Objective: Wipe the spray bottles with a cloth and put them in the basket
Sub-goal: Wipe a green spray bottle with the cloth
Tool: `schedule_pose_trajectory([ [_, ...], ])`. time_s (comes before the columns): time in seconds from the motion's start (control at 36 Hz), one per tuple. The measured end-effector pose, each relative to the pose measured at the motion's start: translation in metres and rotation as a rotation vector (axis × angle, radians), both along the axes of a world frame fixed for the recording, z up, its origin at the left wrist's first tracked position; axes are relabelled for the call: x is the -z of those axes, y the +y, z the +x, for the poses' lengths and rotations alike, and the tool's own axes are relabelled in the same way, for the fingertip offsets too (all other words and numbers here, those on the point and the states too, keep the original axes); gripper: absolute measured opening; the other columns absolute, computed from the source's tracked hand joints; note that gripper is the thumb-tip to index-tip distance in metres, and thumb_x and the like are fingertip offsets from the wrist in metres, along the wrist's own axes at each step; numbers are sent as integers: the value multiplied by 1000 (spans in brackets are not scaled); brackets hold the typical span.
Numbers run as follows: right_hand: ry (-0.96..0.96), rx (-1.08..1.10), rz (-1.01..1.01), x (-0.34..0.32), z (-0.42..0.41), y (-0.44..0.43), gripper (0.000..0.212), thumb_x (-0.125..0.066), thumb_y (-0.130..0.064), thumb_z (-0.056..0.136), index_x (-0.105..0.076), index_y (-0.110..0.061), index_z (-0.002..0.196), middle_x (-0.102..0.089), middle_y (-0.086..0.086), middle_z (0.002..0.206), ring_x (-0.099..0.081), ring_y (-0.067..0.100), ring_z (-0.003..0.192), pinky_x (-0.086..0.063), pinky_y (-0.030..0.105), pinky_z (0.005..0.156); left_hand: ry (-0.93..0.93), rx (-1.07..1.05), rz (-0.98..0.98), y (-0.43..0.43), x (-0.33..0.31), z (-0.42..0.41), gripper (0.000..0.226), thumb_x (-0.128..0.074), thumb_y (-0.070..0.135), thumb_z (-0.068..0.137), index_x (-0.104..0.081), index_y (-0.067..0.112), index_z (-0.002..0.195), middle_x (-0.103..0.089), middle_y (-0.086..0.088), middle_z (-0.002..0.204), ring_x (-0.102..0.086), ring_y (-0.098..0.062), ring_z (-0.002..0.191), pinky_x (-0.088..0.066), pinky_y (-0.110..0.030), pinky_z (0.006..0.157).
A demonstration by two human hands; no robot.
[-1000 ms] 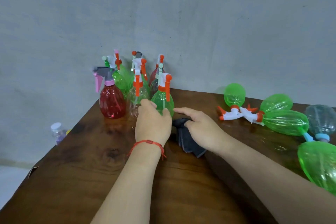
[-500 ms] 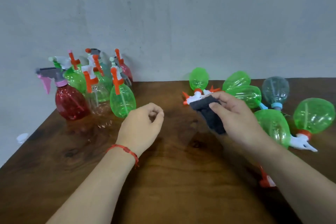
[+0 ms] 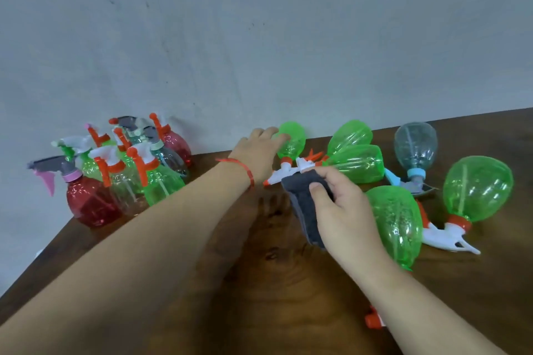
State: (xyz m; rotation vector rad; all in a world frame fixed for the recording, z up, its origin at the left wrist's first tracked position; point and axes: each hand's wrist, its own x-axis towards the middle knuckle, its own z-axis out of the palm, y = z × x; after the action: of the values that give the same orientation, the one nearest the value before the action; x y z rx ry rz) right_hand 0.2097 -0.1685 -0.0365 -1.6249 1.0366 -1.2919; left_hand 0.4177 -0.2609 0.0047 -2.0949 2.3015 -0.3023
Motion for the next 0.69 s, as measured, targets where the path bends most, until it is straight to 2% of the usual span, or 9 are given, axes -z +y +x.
schedule_pose_trajectory([
  [0.11,27,22,-4,4,-1,-6,27,-56,-15,104,-72,-37,110,-77,-20,104,-70,3,102,-56,35,96,-397,140,38,-40,-6,4,88,-72,21,92,-26,39,165,-17,-5,174,-27,-32,155,-47,-48,109],
  [0.17,22,18,2,4,-2,-7,27,-55,-16,104,-72,-36,110,-76,-19,110,-69,4,108,-54,34,99,-504,234,66,-55,-9,1,87,-72,21,93,-25,41,164,-13,-3,175,-22,-31,158,-44,-47,113],
  [0.22,9,21,-3,4,-3,-8,26,-56,-16,104,-72,-36,110,-76,-19,109,-69,5,107,-54,33,97,-605,290,113,-65,-11,-3,85,-74,30,94,-27,41,163,-13,-1,176,-16,-30,161,-38,-48,118],
  [0.31,8,27,-12,4,-3,-9,24,-56,-17,104,-71,-36,111,-76,-17,107,-69,6,104,-55,33,95,-691,311,137,-68,-9,-8,74,-71,37,93,-36,40,159,-24,2,172,-19,-27,160,-35,-47,119],
  [0.39,28,17,-19,4,-3,-8,24,-56,-18,103,-71,-37,110,-76,-17,100,-69,7,99,-56,35,91,-649,285,124,-66,-8,-6,59,-65,42,92,-49,38,149,-46,1,154,-41,-24,145,-36,-45,113],
  [0.44,39,12,-17,5,-3,-9,25,-56,-20,103,-71,-36,113,-76,-16,100,-69,8,99,-56,37,91,-612,243,146,-62,-10,-1,56,-60,57,92,-54,36,144,-54,-2,141,-48,-25,135,-36,-45,110],
  [0.56,37,8,-12,6,-3,-9,25,-55,-18,103,-72,-35,114,-76,-15,102,-69,7,101,-56,37,92,-564,94,260,-37,-19,5,70,-49,83,89,-62,33,135,-65,-1,127,-57,-25,124,-38,-42,97],
  [0.64,31,14,-14,5,-4,-8,27,-56,-16,103,-72,-36,111,-76,-18,101,-69,5,100,-56,36,92,-338,-41,330,-9,-29,7,74,-37,95,85,-67,33,114,-68,6,113,-63,-23,109,-45,-41,99],
  [0.69,34,16,-7,4,-4,-9,28,-56,-16,103,-72,-37,110,-76,-17,101,-69,6,100,-56,36,93,-130,-106,300,9,-40,13,66,-35,88,94,-65,34,116,-66,7,117,-61,-24,111,-46,-42,102],
])
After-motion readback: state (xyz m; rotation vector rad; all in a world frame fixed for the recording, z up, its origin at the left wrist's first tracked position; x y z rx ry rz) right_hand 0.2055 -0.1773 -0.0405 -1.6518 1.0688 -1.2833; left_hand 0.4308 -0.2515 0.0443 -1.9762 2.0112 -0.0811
